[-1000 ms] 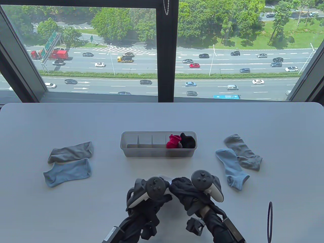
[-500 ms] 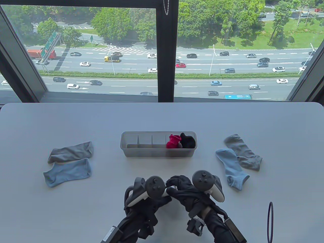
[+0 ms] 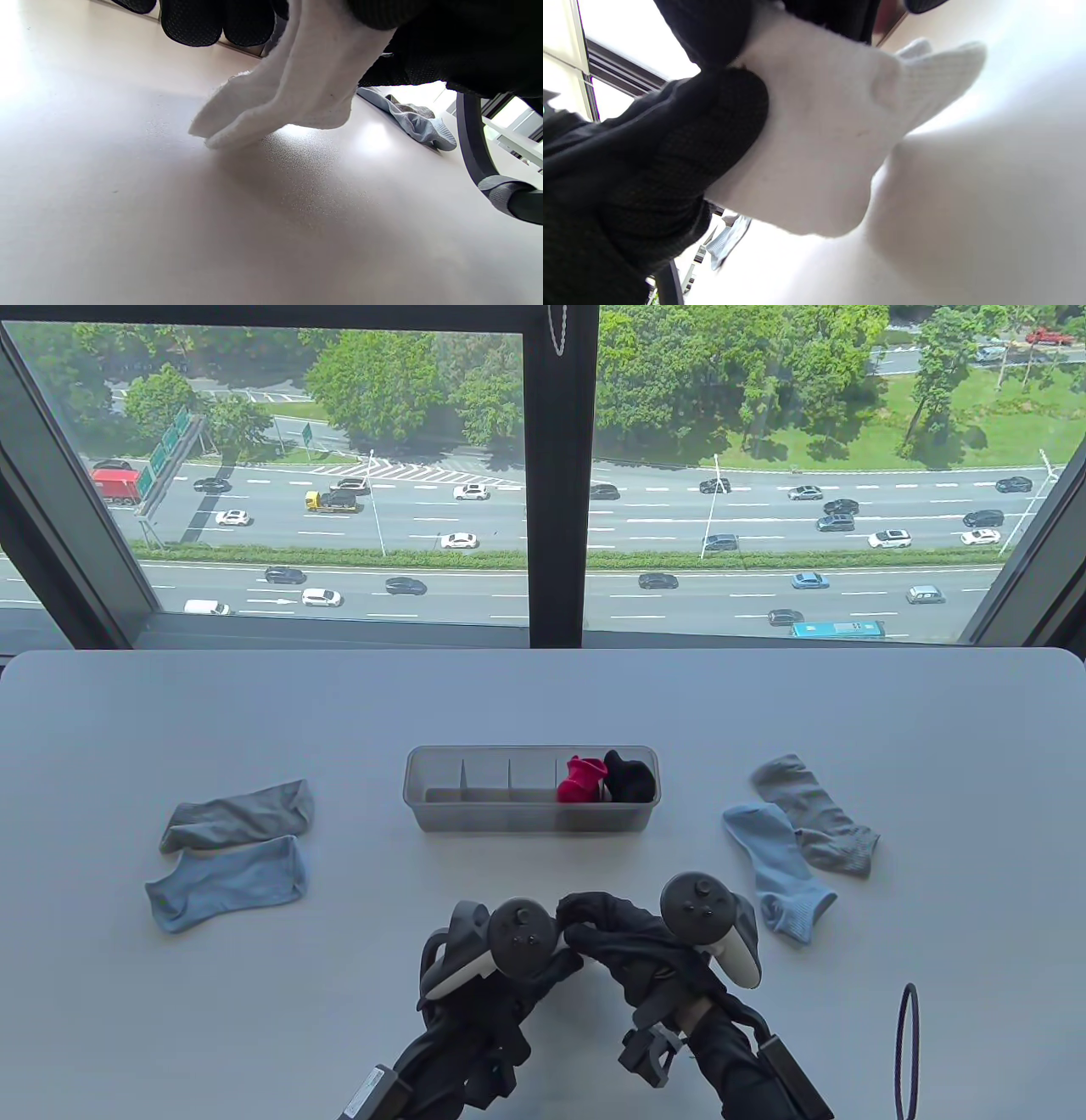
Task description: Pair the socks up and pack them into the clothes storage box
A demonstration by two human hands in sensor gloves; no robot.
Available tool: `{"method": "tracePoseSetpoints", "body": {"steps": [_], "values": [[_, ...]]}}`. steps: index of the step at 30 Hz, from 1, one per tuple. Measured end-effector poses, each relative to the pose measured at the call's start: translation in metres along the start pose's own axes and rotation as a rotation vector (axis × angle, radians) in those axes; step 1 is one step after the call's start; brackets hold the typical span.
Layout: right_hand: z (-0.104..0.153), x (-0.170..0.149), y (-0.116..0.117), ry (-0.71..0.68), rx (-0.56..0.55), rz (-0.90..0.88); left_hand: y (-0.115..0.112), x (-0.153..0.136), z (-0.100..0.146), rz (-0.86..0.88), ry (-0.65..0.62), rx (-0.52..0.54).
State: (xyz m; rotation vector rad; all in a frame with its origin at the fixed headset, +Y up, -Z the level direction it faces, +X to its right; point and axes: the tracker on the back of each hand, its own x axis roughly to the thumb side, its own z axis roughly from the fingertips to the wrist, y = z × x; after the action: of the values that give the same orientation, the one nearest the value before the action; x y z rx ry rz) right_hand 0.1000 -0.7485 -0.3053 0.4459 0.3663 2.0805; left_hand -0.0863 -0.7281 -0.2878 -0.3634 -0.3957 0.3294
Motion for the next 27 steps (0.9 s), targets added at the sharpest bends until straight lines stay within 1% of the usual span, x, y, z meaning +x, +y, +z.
{"method": "tracePoseSetpoints", "body": {"steps": [2, 4, 7, 9, 11, 13, 15, 17, 18, 21, 22, 23, 24, 25, 27], "values": [[0.000, 0.001, 0.003, 0.010, -0.002, -0.014, -0.001, 0.001, -0.001, -0.039, 0.033, -0.057], [-0.001, -0.001, 0.005, 0.019, 0.012, -0.003, 0.000, 0.002, 0.000, -0.050, 0.036, -0.002], [-0.002, -0.003, 0.003, 0.029, 0.013, -0.043, 0.001, 0.003, 0.000, -0.044, 0.046, -0.017], [-0.001, -0.004, 0.000, 0.028, 0.007, -0.068, 0.000, 0.003, 0.000, -0.064, 0.054, 0.046], [-0.001, -0.006, -0.003, 0.037, -0.005, -0.052, 0.003, 0.004, 0.002, -0.076, 0.071, 0.102], [-0.001, -0.007, -0.004, 0.043, -0.019, -0.067, 0.006, 0.005, 0.005, -0.062, 0.034, 0.182], [-0.001, -0.005, -0.004, 0.020, -0.004, -0.091, 0.009, 0.006, 0.006, -0.053, 0.019, 0.218], [-0.001, -0.003, -0.003, -0.027, 0.056, -0.088, 0.010, 0.004, 0.006, -0.030, 0.001, 0.182], [-0.002, 0.000, -0.002, -0.033, 0.067, -0.081, 0.009, 0.003, 0.005, -0.010, -0.017, 0.158], [-0.002, 0.004, -0.005, -0.011, -0.018, 0.031, 0.005, 0.003, 0.004, -0.036, 0.025, 0.088], [-0.001, 0.006, -0.005, -0.007, -0.038, 0.056, 0.004, 0.006, 0.004, -0.063, 0.039, 0.092], [0.000, 0.006, -0.005, -0.003, -0.054, 0.061, 0.004, 0.009, 0.005, -0.100, 0.048, 0.125], [0.001, 0.005, -0.005, 0.004, -0.091, 0.061, 0.005, 0.013, 0.007, -0.123, 0.052, 0.183], [0.002, 0.003, -0.006, 0.009, -0.109, 0.045, 0.005, 0.015, 0.007, -0.120, 0.038, 0.210], [0.003, 0.001, -0.008, 0.011, -0.116, -0.023, 0.004, 0.016, 0.007, -0.100, -0.005, 0.195]]}}
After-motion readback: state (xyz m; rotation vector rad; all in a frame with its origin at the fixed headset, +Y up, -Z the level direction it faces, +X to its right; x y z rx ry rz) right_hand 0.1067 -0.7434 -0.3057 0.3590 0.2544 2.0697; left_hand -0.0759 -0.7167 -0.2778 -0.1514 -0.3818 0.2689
